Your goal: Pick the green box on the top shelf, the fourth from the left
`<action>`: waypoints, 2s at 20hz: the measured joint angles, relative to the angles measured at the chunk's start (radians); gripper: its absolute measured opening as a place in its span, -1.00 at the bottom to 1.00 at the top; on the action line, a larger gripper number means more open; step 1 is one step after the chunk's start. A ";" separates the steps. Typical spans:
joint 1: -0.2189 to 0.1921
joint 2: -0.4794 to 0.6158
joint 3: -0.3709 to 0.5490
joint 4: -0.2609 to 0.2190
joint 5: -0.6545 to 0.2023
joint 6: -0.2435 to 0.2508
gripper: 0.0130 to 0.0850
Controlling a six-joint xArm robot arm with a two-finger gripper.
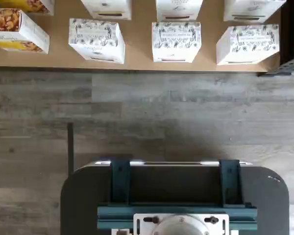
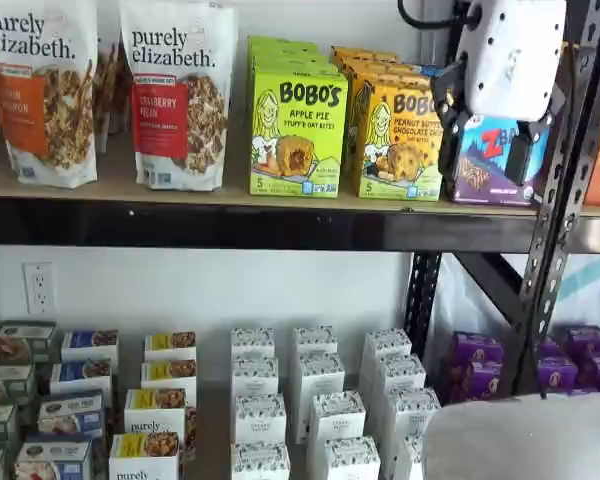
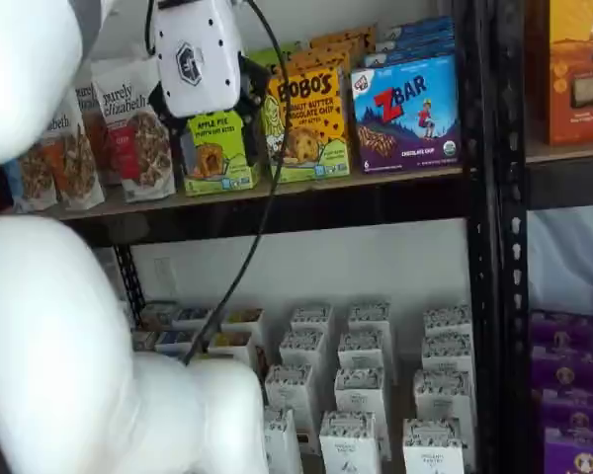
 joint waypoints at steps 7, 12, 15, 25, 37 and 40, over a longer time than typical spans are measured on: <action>-0.010 -0.021 0.016 0.014 -0.037 -0.005 1.00; 0.036 -0.017 0.016 -0.017 -0.054 0.027 1.00; 0.070 -0.006 0.015 -0.032 -0.070 0.056 1.00; 0.120 0.020 0.014 -0.039 -0.154 0.106 1.00; 0.236 0.132 -0.061 -0.081 -0.243 0.212 1.00; 0.275 0.166 -0.084 -0.104 -0.262 0.247 1.00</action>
